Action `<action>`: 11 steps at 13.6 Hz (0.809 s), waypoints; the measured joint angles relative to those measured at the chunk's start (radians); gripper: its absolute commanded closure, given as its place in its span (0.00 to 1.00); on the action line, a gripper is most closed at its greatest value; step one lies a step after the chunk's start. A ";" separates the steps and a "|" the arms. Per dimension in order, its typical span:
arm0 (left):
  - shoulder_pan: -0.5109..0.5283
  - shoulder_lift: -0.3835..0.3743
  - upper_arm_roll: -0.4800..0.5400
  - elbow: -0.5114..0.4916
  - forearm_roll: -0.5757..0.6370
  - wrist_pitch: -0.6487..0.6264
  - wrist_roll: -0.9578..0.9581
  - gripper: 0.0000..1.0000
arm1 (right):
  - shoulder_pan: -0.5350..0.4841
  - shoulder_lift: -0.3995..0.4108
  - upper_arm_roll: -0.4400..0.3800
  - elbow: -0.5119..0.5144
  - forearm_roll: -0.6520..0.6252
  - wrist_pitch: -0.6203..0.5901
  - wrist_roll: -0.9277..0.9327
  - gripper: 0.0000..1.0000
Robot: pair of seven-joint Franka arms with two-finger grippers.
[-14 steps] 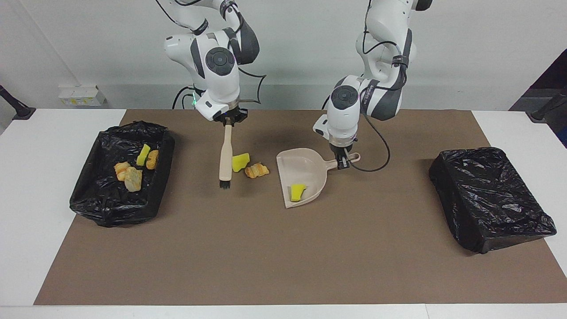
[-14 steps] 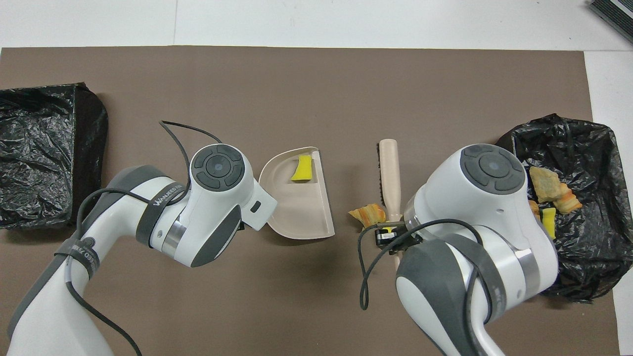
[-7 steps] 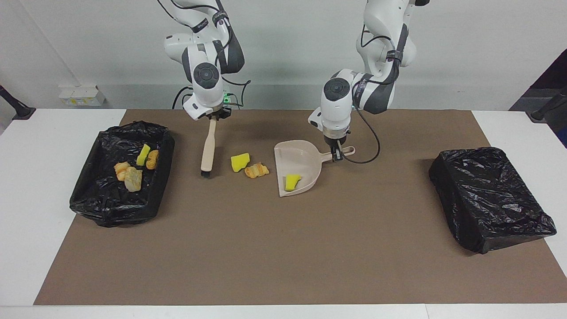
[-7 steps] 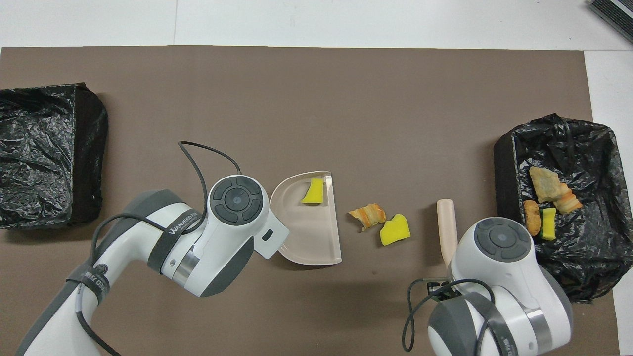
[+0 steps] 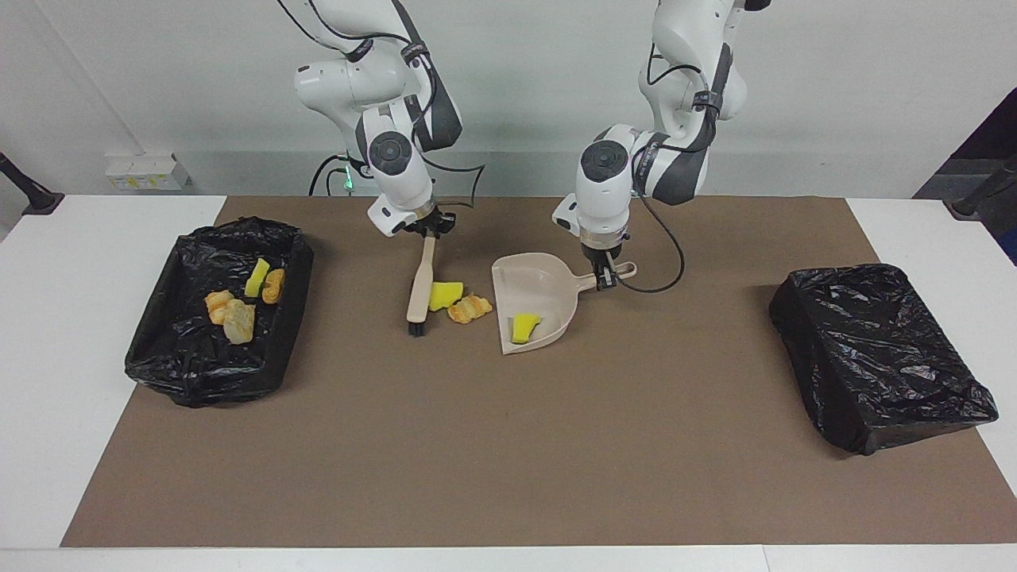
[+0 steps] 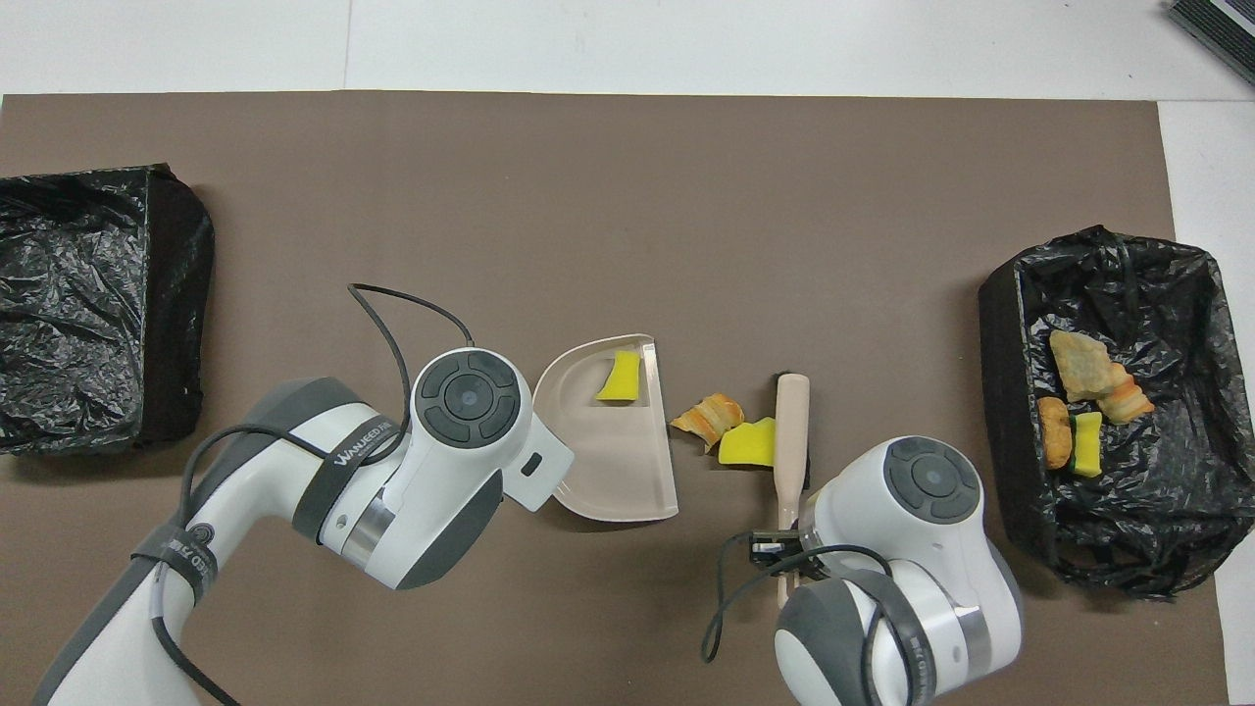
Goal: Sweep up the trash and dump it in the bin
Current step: 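Sweep the sponge pieces and crust into the dustpan with the right gripper's brush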
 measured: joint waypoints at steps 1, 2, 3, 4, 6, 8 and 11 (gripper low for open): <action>0.000 0.000 0.000 -0.001 0.000 0.000 -0.002 1.00 | 0.032 0.019 0.001 0.012 0.062 0.040 0.000 1.00; 0.000 0.000 0.000 -0.001 0.000 0.000 -0.002 1.00 | 0.066 0.039 0.002 0.032 0.126 0.069 0.000 1.00; 0.000 0.000 0.000 -0.001 0.000 0.001 -0.002 1.00 | 0.103 0.061 0.003 0.062 0.193 0.087 0.000 1.00; 0.000 0.000 0.000 -0.002 0.000 0.002 -0.002 1.00 | 0.135 0.080 0.004 0.091 0.250 0.097 0.001 1.00; 0.000 -0.001 0.000 -0.006 0.000 0.007 -0.002 1.00 | 0.180 0.112 0.004 0.153 0.311 0.109 0.003 1.00; 0.000 -0.003 0.002 -0.016 0.000 0.021 -0.002 1.00 | 0.186 0.126 0.002 0.197 0.312 0.109 0.003 1.00; 0.004 -0.006 0.007 -0.028 0.000 0.067 -0.003 1.00 | 0.146 0.106 -0.012 0.227 0.185 0.049 0.000 1.00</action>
